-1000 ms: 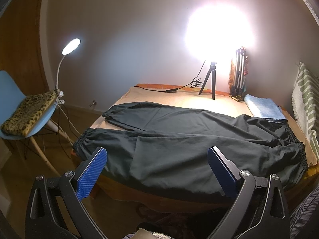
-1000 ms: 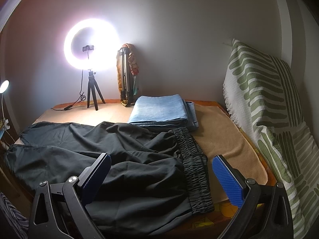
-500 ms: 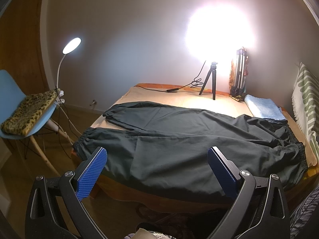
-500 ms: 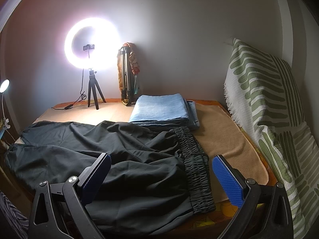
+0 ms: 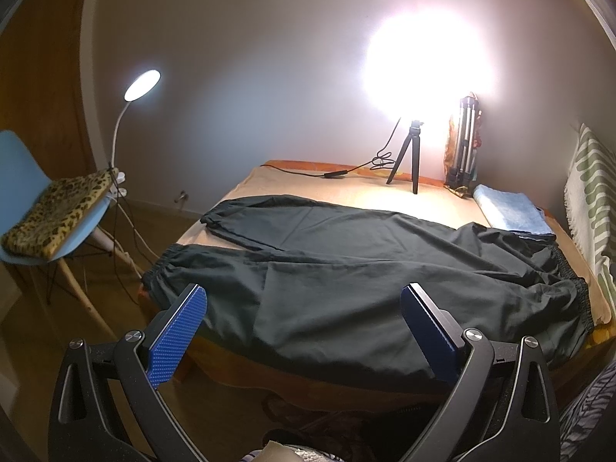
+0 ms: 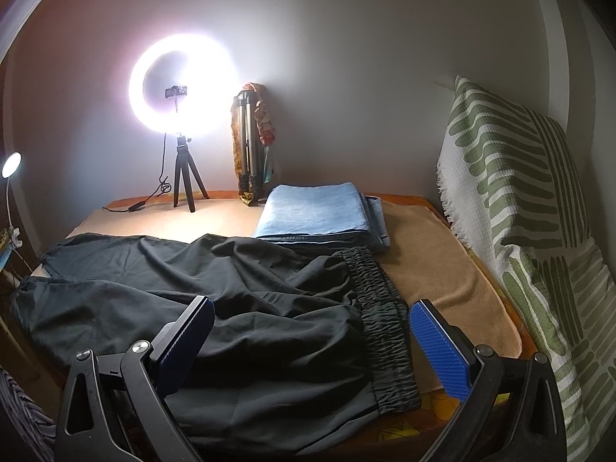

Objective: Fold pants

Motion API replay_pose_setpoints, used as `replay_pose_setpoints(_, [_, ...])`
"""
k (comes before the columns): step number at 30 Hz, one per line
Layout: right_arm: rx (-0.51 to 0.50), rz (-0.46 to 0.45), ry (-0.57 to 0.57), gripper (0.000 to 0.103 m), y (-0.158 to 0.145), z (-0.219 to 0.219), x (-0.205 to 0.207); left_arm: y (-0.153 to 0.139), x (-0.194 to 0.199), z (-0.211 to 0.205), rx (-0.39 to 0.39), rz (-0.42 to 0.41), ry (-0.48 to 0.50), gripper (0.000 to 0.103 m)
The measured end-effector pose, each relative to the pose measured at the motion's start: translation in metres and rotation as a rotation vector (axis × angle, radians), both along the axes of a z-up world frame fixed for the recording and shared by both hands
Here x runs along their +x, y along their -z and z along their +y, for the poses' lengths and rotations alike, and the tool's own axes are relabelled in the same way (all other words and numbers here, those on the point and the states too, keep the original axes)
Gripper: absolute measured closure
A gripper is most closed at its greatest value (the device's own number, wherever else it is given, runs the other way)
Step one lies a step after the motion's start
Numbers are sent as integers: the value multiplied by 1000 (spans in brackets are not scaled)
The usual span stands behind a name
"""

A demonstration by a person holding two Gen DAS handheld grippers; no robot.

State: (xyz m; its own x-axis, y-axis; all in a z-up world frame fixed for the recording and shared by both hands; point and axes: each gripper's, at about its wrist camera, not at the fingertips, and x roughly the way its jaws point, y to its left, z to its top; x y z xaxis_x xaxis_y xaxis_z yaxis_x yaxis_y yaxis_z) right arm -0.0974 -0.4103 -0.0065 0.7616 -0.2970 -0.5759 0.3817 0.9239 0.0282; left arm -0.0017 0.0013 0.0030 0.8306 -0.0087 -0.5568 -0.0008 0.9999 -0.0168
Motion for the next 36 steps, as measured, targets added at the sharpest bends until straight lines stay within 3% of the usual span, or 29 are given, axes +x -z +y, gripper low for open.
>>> replay_pose_setpoints(26, [0, -9, -14, 0, -3, 3, 3, 2, -1, 7, -4, -2, -17, 2])
replay_pose_setpoints(36, [1, -14, -106, 0, -1, 13, 5, 4, 3, 32, -12, 0, -97, 2])
